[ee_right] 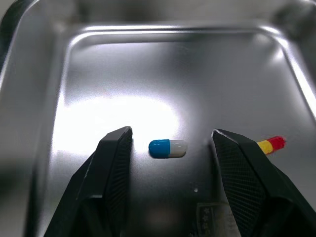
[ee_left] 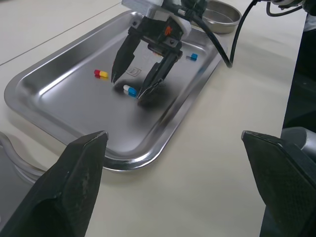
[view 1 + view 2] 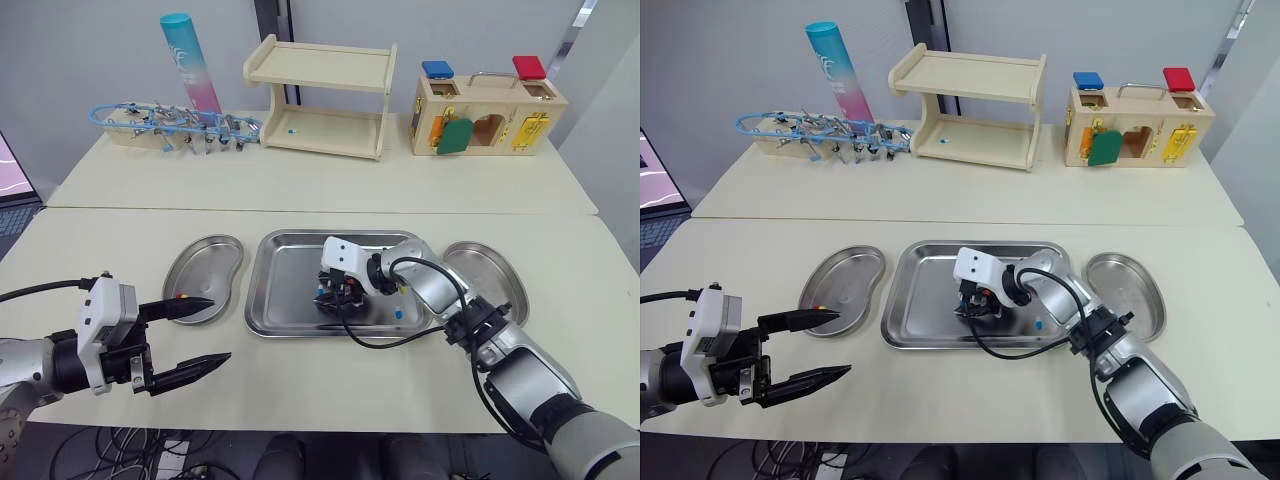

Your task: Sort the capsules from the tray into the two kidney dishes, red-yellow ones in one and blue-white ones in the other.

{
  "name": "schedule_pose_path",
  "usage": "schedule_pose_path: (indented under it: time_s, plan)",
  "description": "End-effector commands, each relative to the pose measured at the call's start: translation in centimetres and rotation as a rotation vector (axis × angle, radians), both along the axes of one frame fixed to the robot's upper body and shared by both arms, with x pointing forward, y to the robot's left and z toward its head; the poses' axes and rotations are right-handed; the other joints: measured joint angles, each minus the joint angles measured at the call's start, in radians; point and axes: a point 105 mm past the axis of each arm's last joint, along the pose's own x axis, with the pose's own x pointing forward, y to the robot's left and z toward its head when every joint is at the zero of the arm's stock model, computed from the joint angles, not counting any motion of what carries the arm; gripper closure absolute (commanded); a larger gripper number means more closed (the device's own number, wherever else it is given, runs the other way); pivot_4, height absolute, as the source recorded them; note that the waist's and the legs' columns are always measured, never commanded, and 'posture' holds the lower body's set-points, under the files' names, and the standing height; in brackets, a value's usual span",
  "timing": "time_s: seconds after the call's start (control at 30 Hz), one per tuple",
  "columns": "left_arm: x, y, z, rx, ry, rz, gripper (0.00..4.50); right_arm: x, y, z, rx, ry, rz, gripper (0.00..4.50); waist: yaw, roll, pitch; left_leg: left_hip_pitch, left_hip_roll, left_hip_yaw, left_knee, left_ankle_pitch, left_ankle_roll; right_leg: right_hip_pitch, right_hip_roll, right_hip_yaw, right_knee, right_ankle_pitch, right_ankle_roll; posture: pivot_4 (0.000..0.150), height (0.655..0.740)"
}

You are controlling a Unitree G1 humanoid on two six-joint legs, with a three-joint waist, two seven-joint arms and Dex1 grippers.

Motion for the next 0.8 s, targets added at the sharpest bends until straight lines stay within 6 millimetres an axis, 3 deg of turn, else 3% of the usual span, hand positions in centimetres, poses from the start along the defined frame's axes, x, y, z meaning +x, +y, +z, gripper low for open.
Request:
schedule_pose_path:
  time_s: [0.03, 0.3, 0.4, 0.57, 0.8]
  plan:
    - [-0.2, -0.1, 0.4, 0.011, -0.030, -0.010, 0.00, 0.4, 0.7, 1.3, 0.023, -0.048, 0.014, 1.68, -0.004, 0.000, 0.000, 0.000, 0.000, 0.000, 0.000, 0.000, 0.000, 0.000, 0.000, 0.000, 0.000, 0.000, 0.000, 0.150, 0.7400]
    - [0.2, -0.2, 0.3, 0.018, -0.038, -0.008, 0.00, 0.6, -0.5, -0.1, -0.010, -0.022, 0.000, 1.68, -0.005, 0.000, 0.000, 0.000, 0.000, 0.000, 0.000, 0.000, 0.000, 0.000, 0.000, 0.000, 0.000, 0.000, 0.000, 0.150, 0.7400]
    - [0.4, -0.2, 0.3, 0.018, -0.041, -0.008, 0.00, 0.5, -0.7, -0.4, -0.013, -0.011, -0.001, 2.27, -0.006, 0.000, 0.000, 0.000, 0.000, 0.000, 0.000, 0.000, 0.000, 0.000, 0.000, 0.000, 0.000, 0.000, 0.000, 0.150, 0.7400]
    - [0.6, -0.2, 0.5, 0.018, -0.044, -0.010, 0.00, -0.1, -0.4, -0.5, -0.005, -0.024, 0.050, 3.75, -0.008, 0.000, 0.000, 0.000, 0.000, 0.000, 0.000, 0.000, 0.000, 0.000, 0.000, 0.000, 0.000, 0.000, 0.000, 0.150, 0.7400]
    - [1.0, -0.5, 0.9, 0.017, -0.055, -0.022, 0.00, -0.7, 0.2, 1.9, 0.075, -0.079, 0.096, 3.90, -0.012, 0.000, 0.000, 0.000, 0.000, 0.000, 0.000, 0.000, 0.000, 0.000, 0.000, 0.000, 0.000, 0.000, 0.000, 0.150, 0.7400]
